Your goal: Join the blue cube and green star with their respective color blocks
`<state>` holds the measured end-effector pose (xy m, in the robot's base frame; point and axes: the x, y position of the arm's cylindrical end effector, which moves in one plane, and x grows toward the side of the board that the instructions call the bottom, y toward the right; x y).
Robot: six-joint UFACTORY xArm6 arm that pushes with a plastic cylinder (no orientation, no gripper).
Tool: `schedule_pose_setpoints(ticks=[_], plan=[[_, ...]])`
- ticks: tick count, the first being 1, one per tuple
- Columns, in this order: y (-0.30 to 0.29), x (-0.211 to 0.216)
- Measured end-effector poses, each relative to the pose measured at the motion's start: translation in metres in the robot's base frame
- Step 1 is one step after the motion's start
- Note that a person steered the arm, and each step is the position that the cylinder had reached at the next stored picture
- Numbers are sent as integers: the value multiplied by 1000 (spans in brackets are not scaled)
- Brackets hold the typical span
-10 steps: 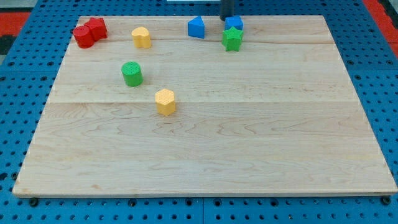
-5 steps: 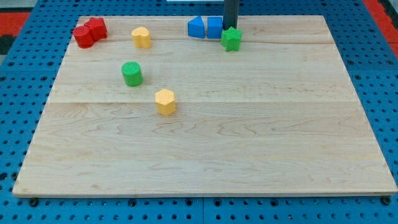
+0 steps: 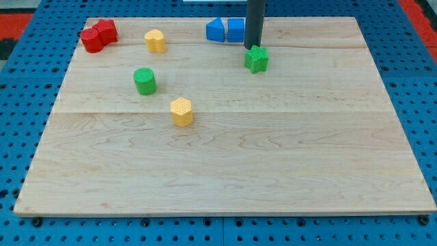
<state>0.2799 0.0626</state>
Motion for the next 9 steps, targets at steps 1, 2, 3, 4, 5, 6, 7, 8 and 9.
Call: schedule_pose_setpoints(ticks=[1,2,3,4,5,6,7,8,9], plan=[[0,0],[0,2],[31,16],[10,17],[-16,15],[22,49],[-11,61],[49,65],[81,87]])
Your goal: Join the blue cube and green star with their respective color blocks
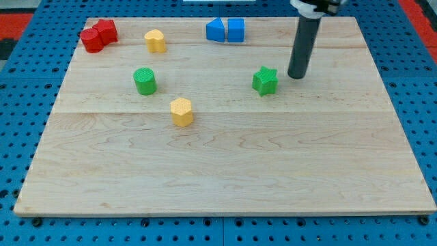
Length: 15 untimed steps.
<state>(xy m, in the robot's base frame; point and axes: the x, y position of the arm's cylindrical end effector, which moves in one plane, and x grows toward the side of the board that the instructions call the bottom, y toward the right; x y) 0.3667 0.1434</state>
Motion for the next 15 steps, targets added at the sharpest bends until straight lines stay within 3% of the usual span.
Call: schedule_pose_setpoints(ticks=[1,3,5,6,7,9,11,13,15], plan=[[13,8],[-107,9],[-147,2],[-225,5],[-251,17],[-229,7],[-221,-38],[-279,-23],[-294,-4]])
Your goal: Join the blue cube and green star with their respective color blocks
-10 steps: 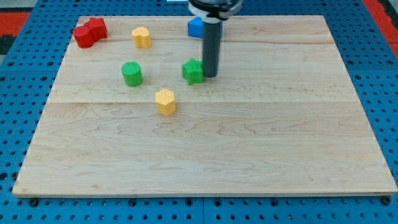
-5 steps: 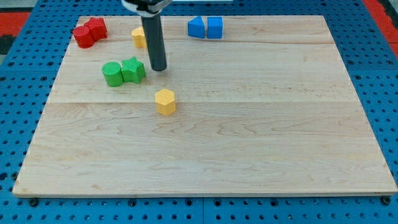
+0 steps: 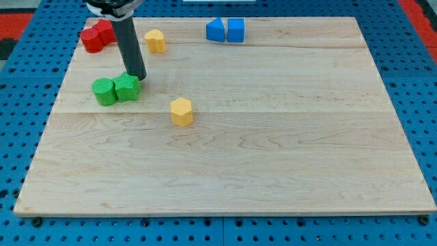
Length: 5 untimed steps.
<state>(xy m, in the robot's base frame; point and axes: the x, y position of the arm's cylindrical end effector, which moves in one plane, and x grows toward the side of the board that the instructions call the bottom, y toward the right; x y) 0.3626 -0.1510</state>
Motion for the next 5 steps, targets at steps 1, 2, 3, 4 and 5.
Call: schedule_pose_setpoints(ticks=[1,2,3,4,5], plan=[[-1,0],[-2,1],[-20,9],[-25,9],[-25,9]])
